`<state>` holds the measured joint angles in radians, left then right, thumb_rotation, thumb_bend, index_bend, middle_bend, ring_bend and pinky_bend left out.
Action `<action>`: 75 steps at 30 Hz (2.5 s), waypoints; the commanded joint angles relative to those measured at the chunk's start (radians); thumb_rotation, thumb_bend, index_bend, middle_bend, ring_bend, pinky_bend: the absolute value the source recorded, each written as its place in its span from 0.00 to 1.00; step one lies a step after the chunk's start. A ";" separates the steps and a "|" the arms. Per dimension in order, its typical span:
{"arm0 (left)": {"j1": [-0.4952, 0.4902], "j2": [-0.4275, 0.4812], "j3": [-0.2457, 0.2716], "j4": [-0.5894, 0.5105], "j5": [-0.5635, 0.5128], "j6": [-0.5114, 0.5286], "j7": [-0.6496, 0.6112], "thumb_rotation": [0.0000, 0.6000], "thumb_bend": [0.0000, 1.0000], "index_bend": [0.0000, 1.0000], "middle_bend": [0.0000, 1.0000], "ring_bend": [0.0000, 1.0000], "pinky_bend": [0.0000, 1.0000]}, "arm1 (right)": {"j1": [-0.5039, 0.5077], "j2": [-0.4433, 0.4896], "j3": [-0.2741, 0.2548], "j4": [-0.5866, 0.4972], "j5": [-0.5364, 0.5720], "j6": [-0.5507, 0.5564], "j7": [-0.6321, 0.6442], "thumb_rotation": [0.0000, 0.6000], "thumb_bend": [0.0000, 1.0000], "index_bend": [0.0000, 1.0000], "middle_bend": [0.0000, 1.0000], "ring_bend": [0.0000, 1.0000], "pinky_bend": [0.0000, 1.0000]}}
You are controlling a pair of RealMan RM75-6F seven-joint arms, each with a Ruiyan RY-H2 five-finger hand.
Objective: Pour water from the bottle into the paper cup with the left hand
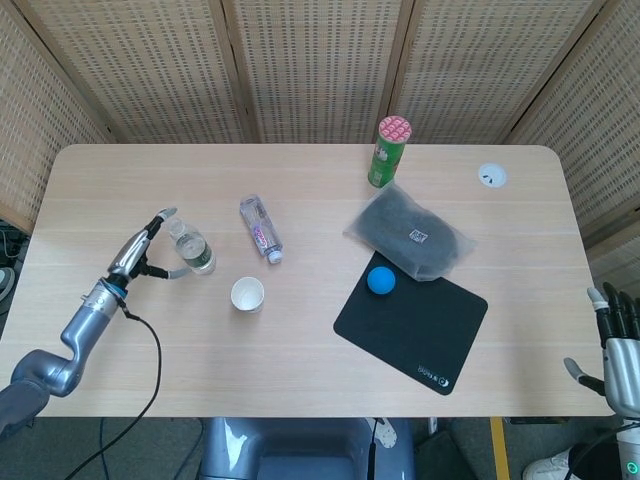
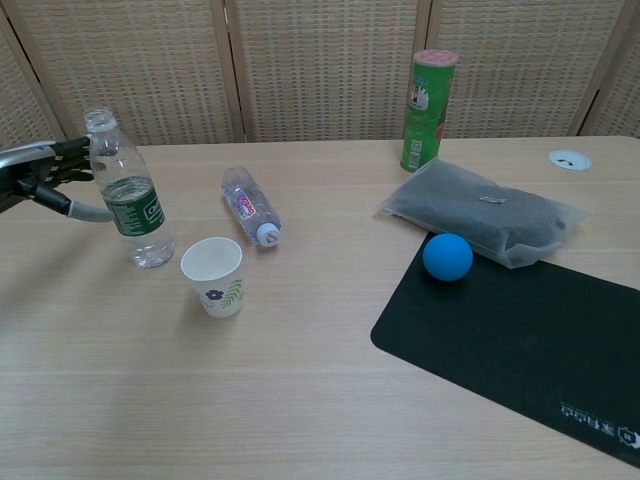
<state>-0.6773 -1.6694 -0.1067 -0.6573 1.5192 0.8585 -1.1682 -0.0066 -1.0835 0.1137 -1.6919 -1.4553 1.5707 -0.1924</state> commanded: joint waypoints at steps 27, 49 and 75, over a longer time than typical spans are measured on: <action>-0.102 -0.222 -0.032 0.239 -0.083 -0.122 -0.251 1.00 0.31 0.40 0.33 0.17 0.21 | 0.024 -0.006 0.016 0.027 0.072 -0.045 0.007 1.00 0.00 0.00 0.00 0.00 0.00; -0.040 0.032 0.099 0.078 0.046 0.048 0.006 1.00 0.48 0.62 0.50 0.32 0.36 | 0.014 0.013 0.002 0.013 0.039 -0.020 0.043 1.00 0.00 0.00 0.00 0.00 0.00; -0.095 0.223 0.039 -0.416 -0.203 -0.202 0.958 1.00 0.48 0.62 0.50 0.32 0.36 | -0.006 0.034 -0.007 -0.002 0.002 0.021 0.085 1.00 0.00 0.00 0.00 0.00 0.00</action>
<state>-0.7513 -1.4414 -0.0391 -1.0315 1.3767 0.7013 -0.2838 -0.0125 -1.0498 0.1071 -1.6940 -1.4534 1.5911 -0.1070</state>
